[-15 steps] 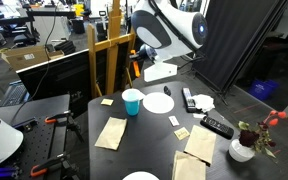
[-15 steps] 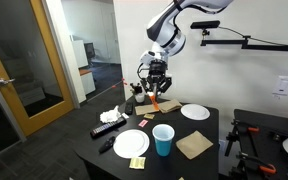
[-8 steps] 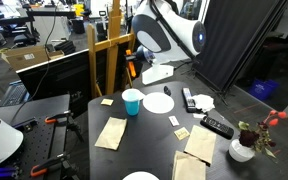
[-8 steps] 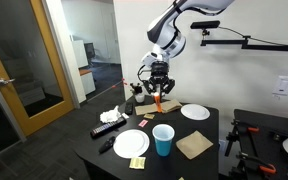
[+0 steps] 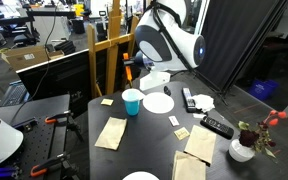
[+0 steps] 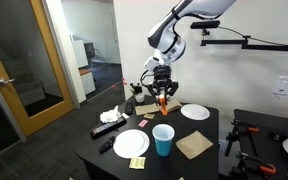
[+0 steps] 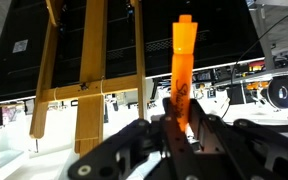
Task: Move the blue cup to the left and put the orange marker inside it
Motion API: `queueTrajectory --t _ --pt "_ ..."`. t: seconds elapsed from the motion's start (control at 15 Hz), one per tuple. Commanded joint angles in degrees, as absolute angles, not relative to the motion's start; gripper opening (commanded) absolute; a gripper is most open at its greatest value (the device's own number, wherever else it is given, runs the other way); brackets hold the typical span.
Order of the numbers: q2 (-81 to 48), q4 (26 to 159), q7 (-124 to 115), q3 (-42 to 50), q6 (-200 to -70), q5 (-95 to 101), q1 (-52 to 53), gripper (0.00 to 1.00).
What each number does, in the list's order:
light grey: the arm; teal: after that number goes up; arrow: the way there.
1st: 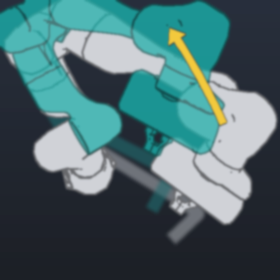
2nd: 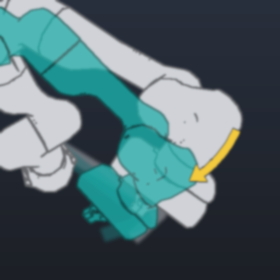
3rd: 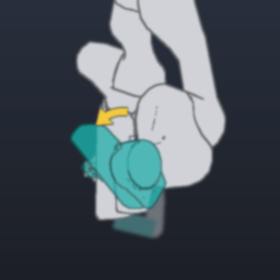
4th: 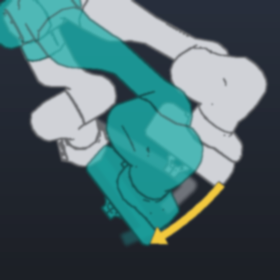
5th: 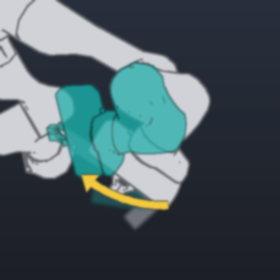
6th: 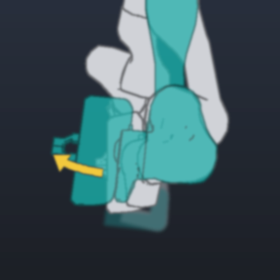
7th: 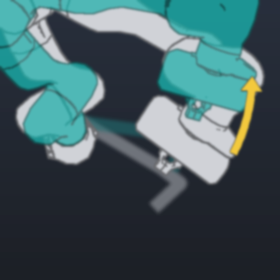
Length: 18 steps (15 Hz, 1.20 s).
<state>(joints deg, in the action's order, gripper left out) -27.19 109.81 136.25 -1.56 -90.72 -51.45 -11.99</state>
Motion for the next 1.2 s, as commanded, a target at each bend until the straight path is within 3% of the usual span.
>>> queueTrajectory --t 0.0,0.07,1.13 --pt "-27.36 109.53 136.45 -0.27 -90.25 -51.79 -10.83 0.20" --pt "-27.40 109.46 136.45 -0.28 -90.25 -51.77 -10.80 0.05" --pt "-35.45 106.74 149.16 0.50 -86.78 -53.06 -13.46 0.05"
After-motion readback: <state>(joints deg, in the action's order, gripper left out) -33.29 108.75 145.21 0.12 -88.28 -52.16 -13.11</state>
